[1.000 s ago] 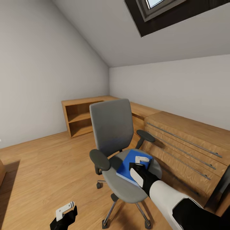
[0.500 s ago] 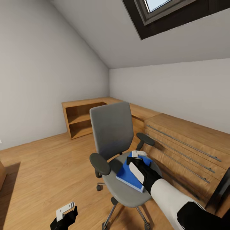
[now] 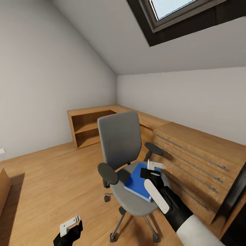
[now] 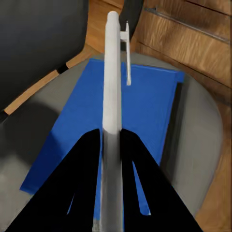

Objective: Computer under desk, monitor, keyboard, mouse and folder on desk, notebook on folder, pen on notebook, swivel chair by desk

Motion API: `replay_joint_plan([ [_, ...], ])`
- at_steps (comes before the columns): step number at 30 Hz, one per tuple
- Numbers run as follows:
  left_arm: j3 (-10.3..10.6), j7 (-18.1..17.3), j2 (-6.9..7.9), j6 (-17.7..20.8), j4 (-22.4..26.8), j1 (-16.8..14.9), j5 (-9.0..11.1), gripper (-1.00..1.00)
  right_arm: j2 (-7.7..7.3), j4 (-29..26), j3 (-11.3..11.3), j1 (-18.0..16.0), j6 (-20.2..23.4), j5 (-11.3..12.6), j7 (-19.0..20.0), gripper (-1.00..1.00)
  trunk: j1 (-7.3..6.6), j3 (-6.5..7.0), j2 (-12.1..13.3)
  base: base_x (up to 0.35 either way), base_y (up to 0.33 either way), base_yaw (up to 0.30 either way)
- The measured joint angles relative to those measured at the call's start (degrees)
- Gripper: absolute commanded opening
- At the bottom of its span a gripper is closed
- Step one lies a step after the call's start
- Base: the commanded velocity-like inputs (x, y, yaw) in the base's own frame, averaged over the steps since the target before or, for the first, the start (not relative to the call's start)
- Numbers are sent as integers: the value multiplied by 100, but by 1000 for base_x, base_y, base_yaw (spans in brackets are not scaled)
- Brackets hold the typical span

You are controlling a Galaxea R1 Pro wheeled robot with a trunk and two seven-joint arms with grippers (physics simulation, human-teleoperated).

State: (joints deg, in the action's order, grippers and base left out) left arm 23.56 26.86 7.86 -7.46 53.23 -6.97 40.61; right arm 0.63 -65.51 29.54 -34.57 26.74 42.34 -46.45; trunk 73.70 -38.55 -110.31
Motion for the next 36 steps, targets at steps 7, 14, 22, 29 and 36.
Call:
replay_joint_plan([
  [7,4,1,-2,0,-22,0,0,100,-20,-330,10,155,131,27,-108,-100,-154,126,281,-333,0,0],
  [14,-2,-17,5,0,-36,0,0,100,-22,-434,18,167,133,25,-128,-100,-308,256,561,-145,0,-30],
  [22,1,-17,4,0,-37,-1,-16,100,-36,-701,1,240,141,10,-141,-100,-483,446,883,-335,0,-193],
  [29,-6,-23,14,5,-37,-1,8,100,-42,-787,0,277,140,2,-171,-100,-640,616,1163,-171,0,-237],
  [36,1,-26,7,8,-36,-1,2,100,-138,-991,-6,363,132,18,-315,-100,-794,784,1444,-8,0,-245],
])
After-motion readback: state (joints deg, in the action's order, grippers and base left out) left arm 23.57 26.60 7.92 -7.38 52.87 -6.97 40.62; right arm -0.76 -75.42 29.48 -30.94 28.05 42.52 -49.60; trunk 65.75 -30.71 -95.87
